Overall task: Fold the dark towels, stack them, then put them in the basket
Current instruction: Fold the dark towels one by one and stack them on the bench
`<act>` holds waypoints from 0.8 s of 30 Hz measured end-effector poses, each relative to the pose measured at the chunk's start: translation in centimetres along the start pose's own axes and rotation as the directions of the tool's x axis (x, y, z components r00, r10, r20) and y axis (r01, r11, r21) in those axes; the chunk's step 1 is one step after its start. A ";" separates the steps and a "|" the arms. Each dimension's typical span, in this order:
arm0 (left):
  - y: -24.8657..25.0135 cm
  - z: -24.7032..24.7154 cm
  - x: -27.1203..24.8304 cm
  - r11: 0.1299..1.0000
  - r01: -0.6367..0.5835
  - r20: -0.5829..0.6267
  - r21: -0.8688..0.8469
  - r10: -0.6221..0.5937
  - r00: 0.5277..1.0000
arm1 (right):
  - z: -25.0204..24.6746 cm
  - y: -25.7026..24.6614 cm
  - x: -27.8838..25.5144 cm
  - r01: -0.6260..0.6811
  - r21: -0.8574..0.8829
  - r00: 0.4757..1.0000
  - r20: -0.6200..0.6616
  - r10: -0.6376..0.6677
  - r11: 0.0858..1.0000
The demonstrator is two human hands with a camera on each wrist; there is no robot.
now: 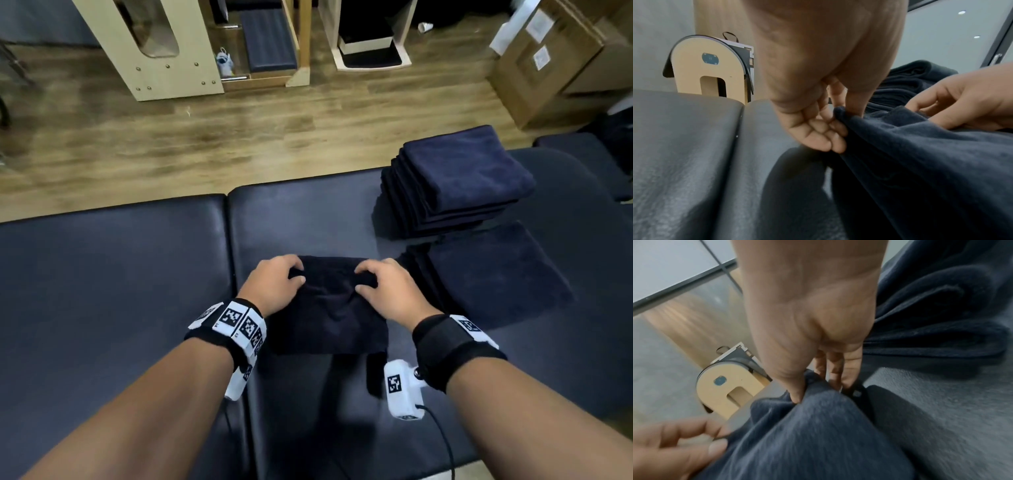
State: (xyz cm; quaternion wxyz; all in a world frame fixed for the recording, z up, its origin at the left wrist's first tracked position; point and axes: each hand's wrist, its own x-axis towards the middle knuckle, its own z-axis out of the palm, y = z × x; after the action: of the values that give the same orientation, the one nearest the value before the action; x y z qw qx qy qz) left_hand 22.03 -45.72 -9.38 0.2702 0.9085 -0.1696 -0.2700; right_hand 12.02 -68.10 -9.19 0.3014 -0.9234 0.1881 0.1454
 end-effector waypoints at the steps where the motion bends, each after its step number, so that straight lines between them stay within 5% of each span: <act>1: 0.0 -0.2 0.1 1.000 0.006 -0.006 0.024 -0.006 1.000 | -0.2 -0.1 0.2 -0.008 0.017 1.000 -0.022 0.008 1.000; 5: -0.7 -0.8 0.6 0.984 0.063 -0.056 -0.168 -0.074 0.996 | -1.7 -0.4 1.2 -0.007 0.107 0.995 -0.097 0.017 0.994; 9: -0.5 -0.9 0.8 0.855 0.143 -0.022 -0.498 -0.178 0.984 | -1.6 -1.0 1.8 -0.045 0.245 0.986 -0.144 0.082 0.969; 11: 0.0 -0.8 0.4 0.826 0.144 0.036 -0.544 -0.149 0.988 | -1.0 -1.1 1.9 -0.043 0.267 0.988 -0.130 0.080 0.963; 14: 0.1 -0.9 0.6 0.827 0.085 -0.076 -0.555 -0.152 0.985 | -0.6 -0.9 2.2 -0.029 0.297 0.965 -0.242 0.105 0.954; 17: -0.5 -0.9 0.9 0.920 0.065 -0.196 -0.385 -0.151 0.969 | -0.4 -0.9 2.4 -0.110 0.250 0.947 -0.269 0.178 0.962; 20: -0.3 -0.5 0.0 0.978 -0.209 -0.285 -0.021 0.194 0.938 | 0.3 -1.5 1.6 -0.008 0.011 0.933 -0.359 0.011 1.000; 22: 0.1 -0.3 -0.5 0.876 -0.425 -0.165 0.227 0.464 0.870 | 0.9 -2.2 0.9 0.157 -0.157 0.898 -0.387 -0.207 0.975; 24: 0.5 0.1 -1.0 0.809 -0.444 0.088 0.386 0.446 0.890 | 1.4 -2.6 0.4 0.260 -0.221 0.930 -0.204 -0.305 0.940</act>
State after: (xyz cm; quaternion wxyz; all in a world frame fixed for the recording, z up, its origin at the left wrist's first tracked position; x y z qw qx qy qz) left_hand 21.14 -45.69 -8.78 0.1371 0.8798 -0.4275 -0.1562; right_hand 13.31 -65.40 -9.14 0.2051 -0.9760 0.0723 0.0073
